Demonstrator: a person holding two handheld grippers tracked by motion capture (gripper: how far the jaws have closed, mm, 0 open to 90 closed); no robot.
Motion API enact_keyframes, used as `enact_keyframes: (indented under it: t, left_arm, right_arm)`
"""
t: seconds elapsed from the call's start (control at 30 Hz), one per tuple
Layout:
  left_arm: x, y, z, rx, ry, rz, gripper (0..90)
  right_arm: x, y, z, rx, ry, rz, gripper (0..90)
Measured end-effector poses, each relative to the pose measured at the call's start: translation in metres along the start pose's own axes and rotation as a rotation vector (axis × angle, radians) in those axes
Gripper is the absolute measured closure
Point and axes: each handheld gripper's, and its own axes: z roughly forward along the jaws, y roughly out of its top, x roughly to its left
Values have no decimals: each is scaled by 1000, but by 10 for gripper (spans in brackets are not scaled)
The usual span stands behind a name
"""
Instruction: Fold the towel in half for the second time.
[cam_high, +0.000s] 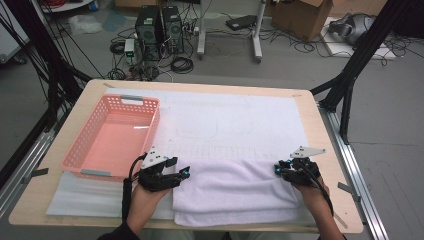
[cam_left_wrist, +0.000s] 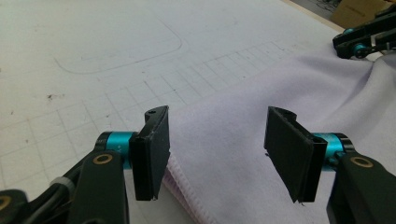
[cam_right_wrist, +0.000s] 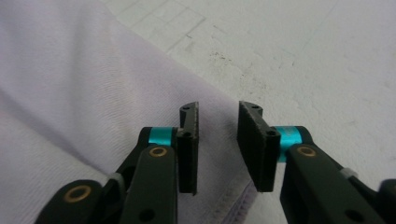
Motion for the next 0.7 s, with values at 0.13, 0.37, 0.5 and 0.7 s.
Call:
enact_keyframes:
  t: [0.13,0.37,0.5,0.7]
  left_arm:
    - [-1,-1,3,7,5,-4,404]
    - [-2,-4,5,34,41,-3,393]
    - [-3,-7,7,58,55,-5,387]
    - [-3,-13,11,108,93,-14,374]
  right_arm:
    - [-9,4,0,-43,-37,27,878]
    - [-14,1,-12,-177,-95,153,653]
    - [-14,-5,-20,-169,-61,181,556]
    - [-7,-21,-19,-76,14,130,497]
